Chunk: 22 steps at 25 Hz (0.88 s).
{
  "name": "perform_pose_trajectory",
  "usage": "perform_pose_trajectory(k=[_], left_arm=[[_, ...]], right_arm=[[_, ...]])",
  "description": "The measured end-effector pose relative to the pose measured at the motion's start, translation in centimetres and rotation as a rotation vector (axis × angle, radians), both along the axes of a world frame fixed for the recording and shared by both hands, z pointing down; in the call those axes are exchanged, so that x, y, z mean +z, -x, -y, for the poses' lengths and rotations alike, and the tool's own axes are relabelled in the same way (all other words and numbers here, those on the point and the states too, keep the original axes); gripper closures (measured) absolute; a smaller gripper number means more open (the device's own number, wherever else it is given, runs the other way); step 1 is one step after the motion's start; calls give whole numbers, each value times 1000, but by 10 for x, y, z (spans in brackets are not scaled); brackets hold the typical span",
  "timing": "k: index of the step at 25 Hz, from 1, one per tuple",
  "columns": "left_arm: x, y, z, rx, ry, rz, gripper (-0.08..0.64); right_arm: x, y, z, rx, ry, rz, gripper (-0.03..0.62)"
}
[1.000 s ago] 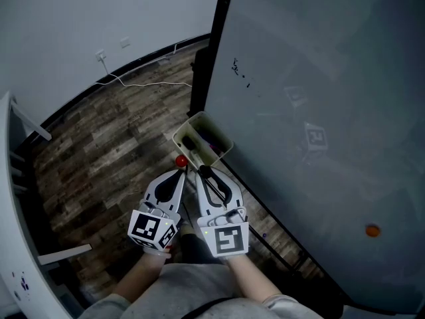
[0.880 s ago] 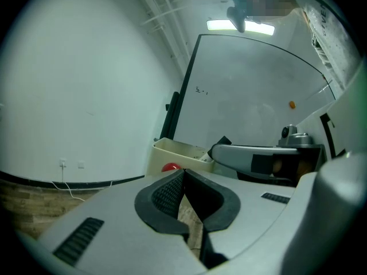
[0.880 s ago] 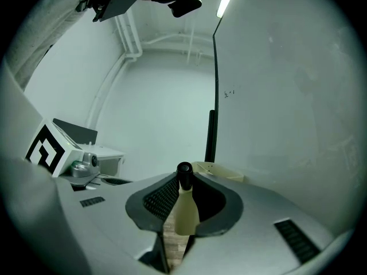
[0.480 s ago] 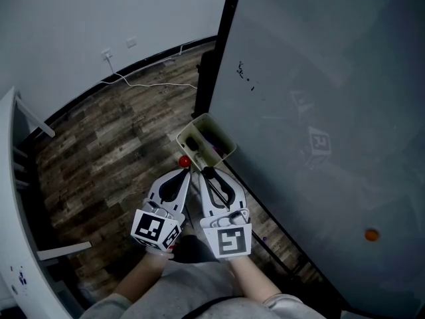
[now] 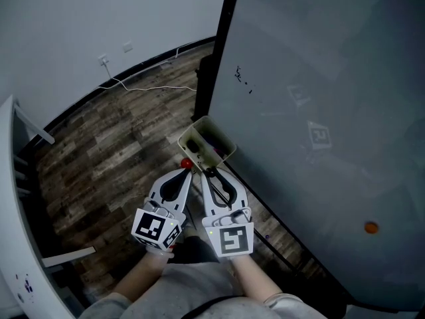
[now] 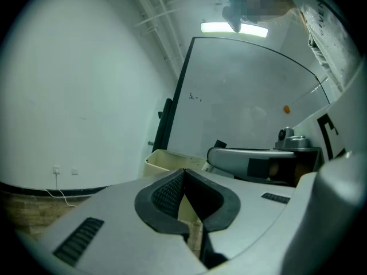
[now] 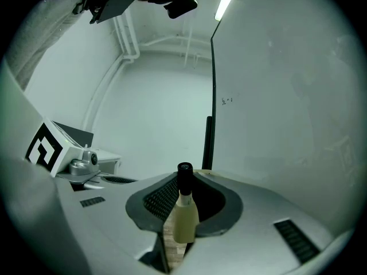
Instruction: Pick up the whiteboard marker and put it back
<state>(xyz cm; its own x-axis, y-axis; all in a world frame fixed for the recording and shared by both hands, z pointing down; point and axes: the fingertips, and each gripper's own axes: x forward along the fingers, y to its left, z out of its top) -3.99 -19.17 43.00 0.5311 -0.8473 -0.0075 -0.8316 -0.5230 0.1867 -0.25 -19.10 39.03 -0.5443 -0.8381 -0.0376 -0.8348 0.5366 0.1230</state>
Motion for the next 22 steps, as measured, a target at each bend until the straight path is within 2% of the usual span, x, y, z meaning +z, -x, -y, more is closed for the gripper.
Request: perform_pose_trajectory(k=[22], left_arm=[[-8,0,4,50,-8,-11,545]], right_arm=[[-22,-4,1,33,-26,9,514]])
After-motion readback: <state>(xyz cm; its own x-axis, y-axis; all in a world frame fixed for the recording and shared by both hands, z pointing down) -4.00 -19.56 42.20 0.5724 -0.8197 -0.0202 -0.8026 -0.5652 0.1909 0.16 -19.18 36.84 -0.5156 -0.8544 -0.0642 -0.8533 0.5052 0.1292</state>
